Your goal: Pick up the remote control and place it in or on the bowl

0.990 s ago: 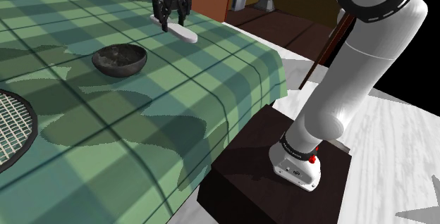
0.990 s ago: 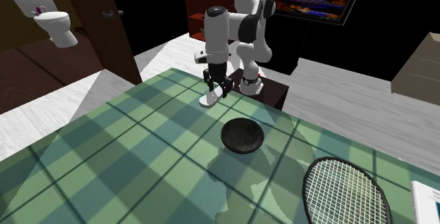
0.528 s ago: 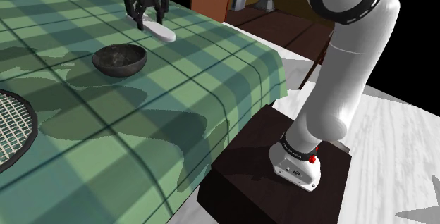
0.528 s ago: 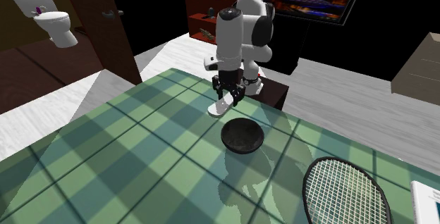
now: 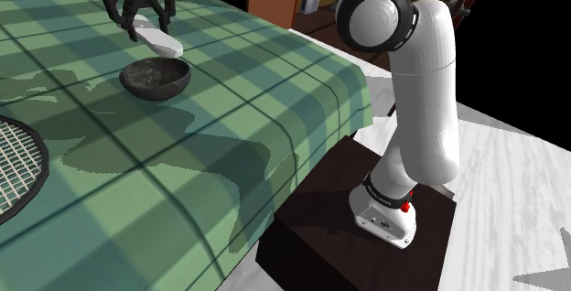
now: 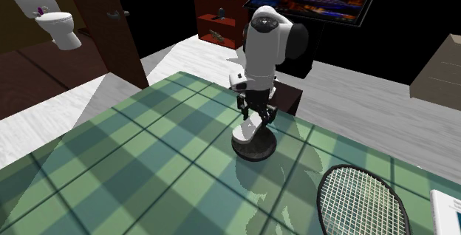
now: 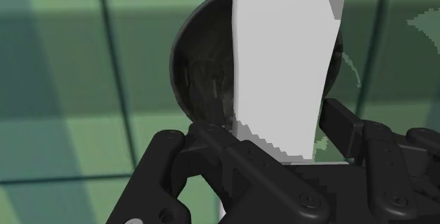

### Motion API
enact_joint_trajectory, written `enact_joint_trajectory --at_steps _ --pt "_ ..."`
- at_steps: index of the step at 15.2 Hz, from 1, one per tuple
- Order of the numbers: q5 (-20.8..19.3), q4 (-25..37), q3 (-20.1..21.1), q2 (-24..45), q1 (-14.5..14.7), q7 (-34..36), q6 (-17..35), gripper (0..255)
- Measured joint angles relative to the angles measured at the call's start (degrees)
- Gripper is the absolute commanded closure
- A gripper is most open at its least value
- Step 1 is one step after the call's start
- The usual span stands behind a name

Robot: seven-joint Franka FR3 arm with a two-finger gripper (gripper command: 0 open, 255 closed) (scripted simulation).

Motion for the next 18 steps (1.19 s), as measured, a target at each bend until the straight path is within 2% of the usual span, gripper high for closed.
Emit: enact_joint_trajectory --at_steps 2,14,18 --pt "-0.18 0.75 -0.01 1.03 0.42 0.37 0.25 255" --pt "0.35 -14.72 0.15 -2.71 -0.83 0.79 11.95 255" --pt "0.36 -15.47 0.12 -2.67 -0.95 0.71 12.81 255"
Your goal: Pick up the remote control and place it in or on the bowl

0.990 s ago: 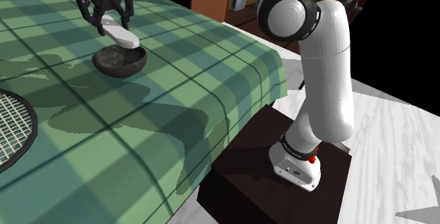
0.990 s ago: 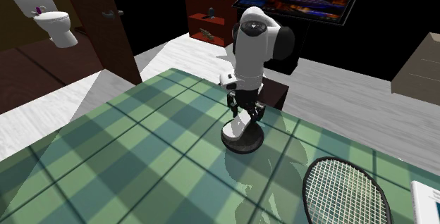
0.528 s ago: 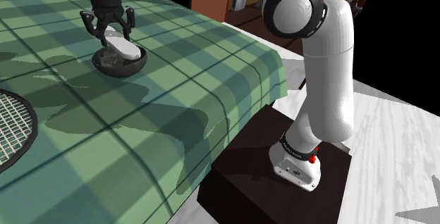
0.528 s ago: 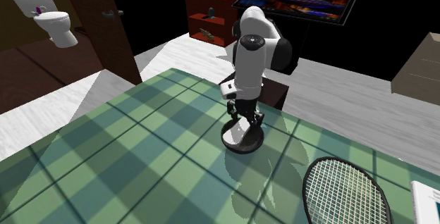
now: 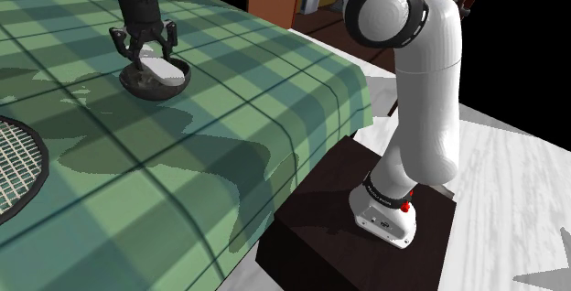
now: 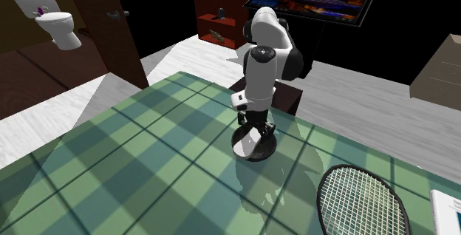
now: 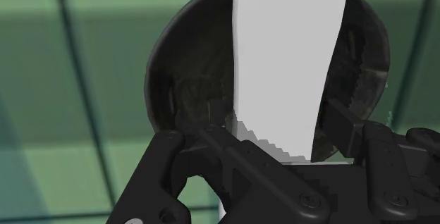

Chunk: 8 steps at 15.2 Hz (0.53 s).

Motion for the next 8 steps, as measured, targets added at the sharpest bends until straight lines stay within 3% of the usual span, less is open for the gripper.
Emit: enact_joint_trajectory --at_steps 2,3,8 --pt "-0.01 -0.03 0.0 0.0 0.01 0.02 0.04 255" --pt "-0.01 -0.05 0.0 0.0 0.01 0.02 0.06 0" --pt "-0.02 -0.07 -0.01 0.01 0.0 0.02 0.09 0"
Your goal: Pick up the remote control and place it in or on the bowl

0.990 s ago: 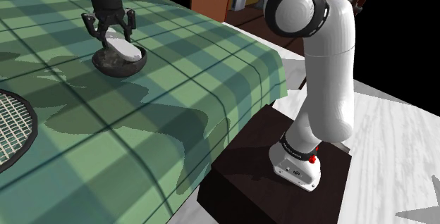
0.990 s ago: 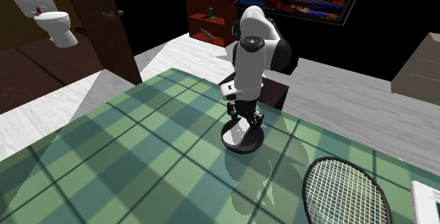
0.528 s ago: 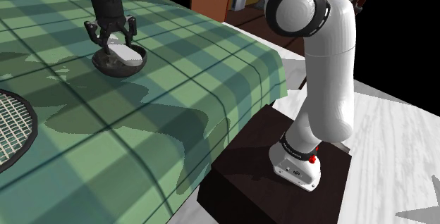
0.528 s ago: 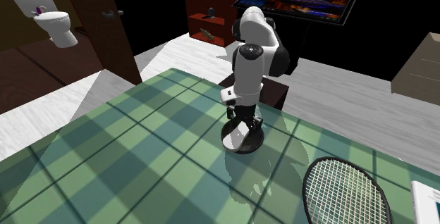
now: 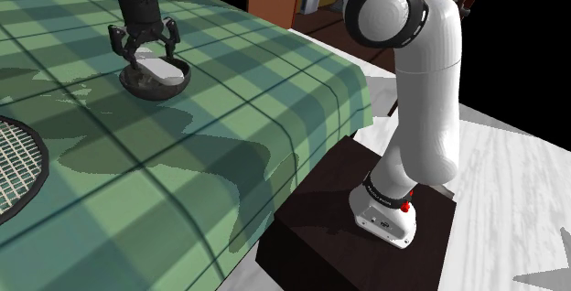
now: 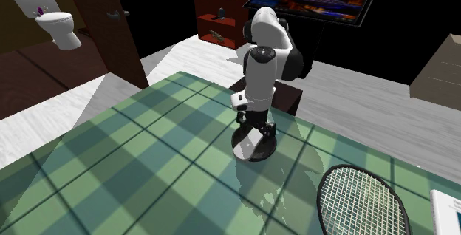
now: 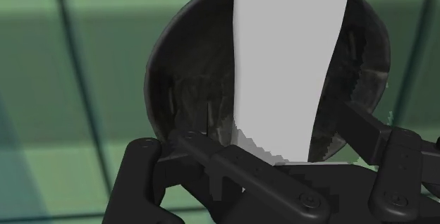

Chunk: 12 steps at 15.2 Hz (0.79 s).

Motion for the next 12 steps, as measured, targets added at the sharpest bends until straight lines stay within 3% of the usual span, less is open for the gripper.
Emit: enact_joint_trajectory --at_steps 2,6,12 --pt "0.02 0.91 -0.01 -0.02 -0.04 -0.14 -0.92 0" --pt "-0.16 8.59 0.0 1.15 0.62 -0.19 -7.3 0" --pt "-0.25 10.27 -0.02 1.79 0.8 -0.17 -8.45 0"
